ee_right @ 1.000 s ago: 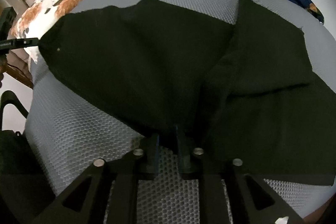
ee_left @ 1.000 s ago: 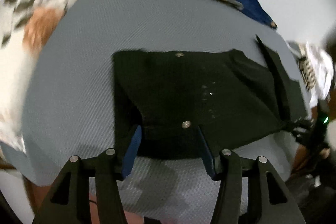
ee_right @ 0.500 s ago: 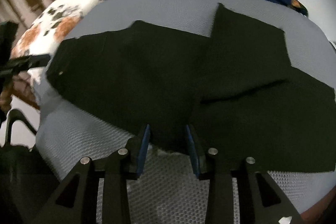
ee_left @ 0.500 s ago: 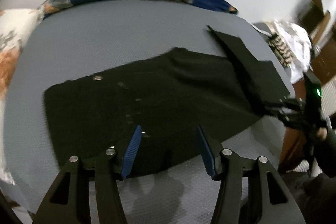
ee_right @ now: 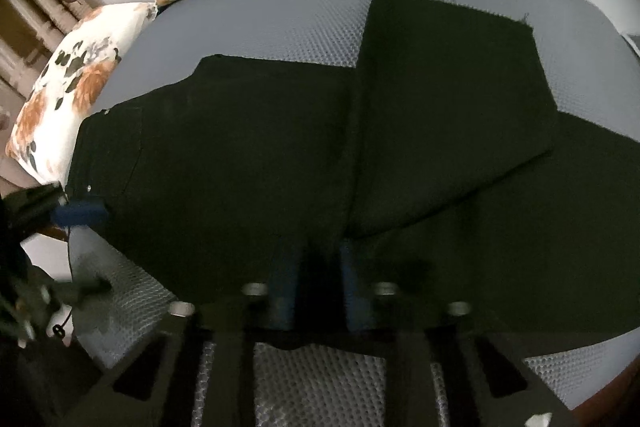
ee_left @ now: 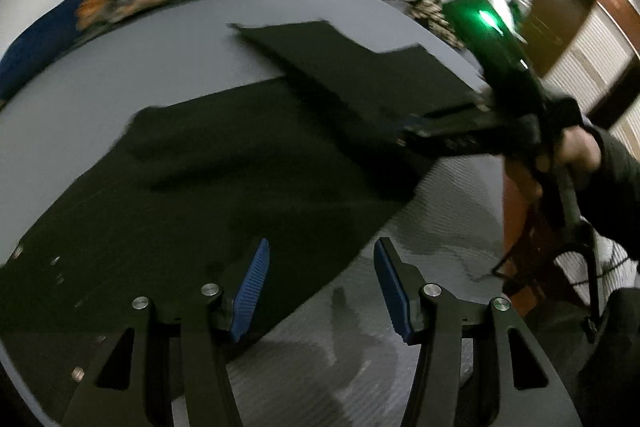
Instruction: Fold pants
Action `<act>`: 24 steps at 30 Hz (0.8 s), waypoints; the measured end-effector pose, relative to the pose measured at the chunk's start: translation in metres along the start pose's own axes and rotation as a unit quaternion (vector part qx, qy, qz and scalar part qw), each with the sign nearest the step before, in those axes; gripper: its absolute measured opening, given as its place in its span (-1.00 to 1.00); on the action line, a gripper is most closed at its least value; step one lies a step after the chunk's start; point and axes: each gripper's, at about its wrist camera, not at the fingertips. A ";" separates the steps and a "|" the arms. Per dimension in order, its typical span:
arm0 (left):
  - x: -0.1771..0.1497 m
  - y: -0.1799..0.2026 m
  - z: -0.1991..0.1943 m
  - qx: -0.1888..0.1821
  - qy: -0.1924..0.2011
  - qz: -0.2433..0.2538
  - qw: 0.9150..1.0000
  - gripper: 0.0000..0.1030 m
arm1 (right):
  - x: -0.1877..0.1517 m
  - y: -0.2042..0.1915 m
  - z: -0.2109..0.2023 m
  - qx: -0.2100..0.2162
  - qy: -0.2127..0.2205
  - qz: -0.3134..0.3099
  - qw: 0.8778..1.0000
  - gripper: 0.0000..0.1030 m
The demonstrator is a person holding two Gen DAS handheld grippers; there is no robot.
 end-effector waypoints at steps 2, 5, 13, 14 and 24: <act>0.000 0.016 0.012 -0.018 -0.010 0.023 1.000 0.06 | 0.000 0.006 -0.003 0.012 0.009 0.018 1.000 -0.82; 0.004 0.032 0.032 -0.033 -0.025 0.039 0.998 0.06 | 0.000 0.014 -0.009 0.024 0.023 0.042 0.999 -0.83; 0.006 0.047 0.072 -0.025 -0.047 0.052 0.997 0.05 | 0.002 0.017 -0.016 0.031 0.033 0.048 0.998 -0.82; 0.005 0.045 0.072 -0.023 -0.046 0.052 0.997 0.03 | 0.001 0.018 -0.016 0.026 0.033 0.049 0.998 -0.76; 0.008 0.045 0.080 -0.027 -0.031 0.048 0.998 -0.88 | 0.029 0.048 -0.020 0.007 0.034 0.060 0.998 -0.45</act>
Point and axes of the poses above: each gripper's, at about its wrist camera, not at the fingertips, and z roughly the way its jaws point, y to its right, x to its top, and after that the axes turned 13 degrees about -z, right-handed
